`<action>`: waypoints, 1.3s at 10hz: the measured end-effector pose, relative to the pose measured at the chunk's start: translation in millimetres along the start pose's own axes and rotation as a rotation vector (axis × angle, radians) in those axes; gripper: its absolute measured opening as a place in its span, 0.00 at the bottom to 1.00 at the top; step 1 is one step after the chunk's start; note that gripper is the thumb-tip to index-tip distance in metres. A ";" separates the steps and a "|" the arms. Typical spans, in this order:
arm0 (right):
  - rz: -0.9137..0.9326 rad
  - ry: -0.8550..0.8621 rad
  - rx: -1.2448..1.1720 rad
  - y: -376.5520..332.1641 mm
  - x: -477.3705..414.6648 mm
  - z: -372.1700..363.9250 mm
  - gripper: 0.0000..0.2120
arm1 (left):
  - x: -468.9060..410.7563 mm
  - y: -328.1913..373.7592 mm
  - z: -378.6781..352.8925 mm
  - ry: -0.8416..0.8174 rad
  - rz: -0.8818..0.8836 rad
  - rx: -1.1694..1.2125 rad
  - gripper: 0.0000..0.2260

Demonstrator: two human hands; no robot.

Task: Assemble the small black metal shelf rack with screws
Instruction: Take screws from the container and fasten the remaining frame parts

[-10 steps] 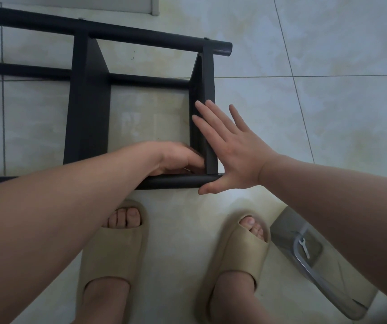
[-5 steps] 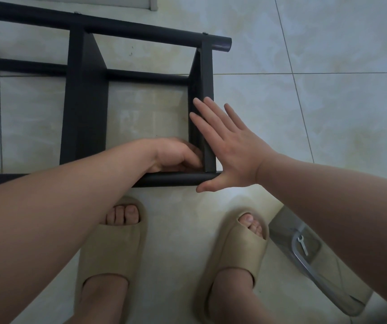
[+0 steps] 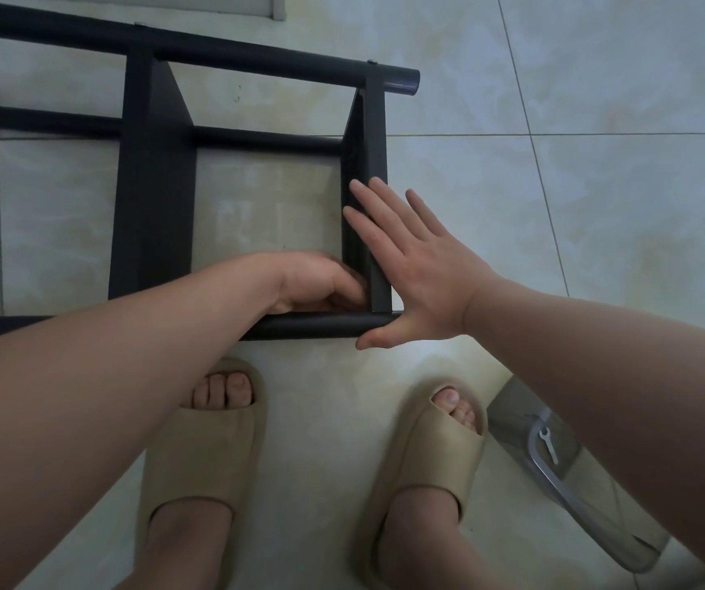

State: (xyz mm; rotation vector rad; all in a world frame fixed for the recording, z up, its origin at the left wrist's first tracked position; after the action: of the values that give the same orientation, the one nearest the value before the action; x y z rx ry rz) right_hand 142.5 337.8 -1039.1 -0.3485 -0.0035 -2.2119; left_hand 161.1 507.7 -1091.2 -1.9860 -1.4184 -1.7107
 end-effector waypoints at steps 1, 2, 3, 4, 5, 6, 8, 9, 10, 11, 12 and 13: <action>0.001 -0.001 0.008 0.3 0.2 0.1 0.63 | -0.2 1.3 -1.2 0.015 0.003 0.038 0.13; -0.002 -0.004 0.009 0.3 -0.1 0.0 0.63 | 1.4 2.9 -1.9 0.065 -0.020 -0.011 0.06; -0.002 -0.012 0.009 -0.2 -0.3 0.5 0.63 | 3.3 3.1 -0.9 0.101 -0.051 -0.055 0.06; -0.001 -0.006 0.010 -0.7 0.0 1.1 0.63 | 4.6 3.9 -1.2 0.129 -0.069 -0.095 0.06; -0.002 -0.004 0.014 -0.4 0.1 1.0 0.63 | 4.7 4.2 -1.1 0.100 -0.067 -0.061 0.07; -0.002 -0.004 0.015 -0.3 0.3 0.4 0.63 | 3.1 3.5 -1.6 0.035 -0.054 0.005 0.08; -0.003 -0.009 0.005 0.2 0.2 1.1 0.63 | 0.2 3.3 -1.6 0.110 -0.035 -0.073 0.05; -0.002 -0.013 0.004 0.3 0.2 0.8 0.63 | 1.3 2.7 -0.5 0.105 -0.039 -0.072 0.05; -0.001 -0.009 0.004 -0.1 -0.1 0.2 0.63 | 2.0 2.3 -0.1 0.066 -0.063 -0.016 0.08; -0.003 -0.011 0.008 0.2 0.3 0.7 0.63 | 0.7 2.7 -0.4 0.008 -0.076 0.050 0.10; 0.001 -0.009 0.013 -0.2 0.2 1.1 0.63 | 0.2 2.8 -1.3 -0.016 -0.071 0.061 0.10; -0.002 -0.013 0.009 -0.1 0.3 1.5 0.63 | 0.7 4.0 -2.4 0.034 -0.058 -0.014 0.08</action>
State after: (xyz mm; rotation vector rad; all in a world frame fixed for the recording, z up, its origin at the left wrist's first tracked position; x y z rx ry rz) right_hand 142.6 337.7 -1037.6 -0.3582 -0.0204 -2.2110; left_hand 162.2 504.4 -1088.0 -1.9318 -1.4708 -1.7745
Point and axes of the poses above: each hand's wrist, its own x-axis away from the middle knuckle, its own z-axis out of the back of the hand, y = z × x, the point moved 1 cm from there along -x, towards the middle knuckle, and after that the axes turned 14 degrees about z, right-handed, at the moved point
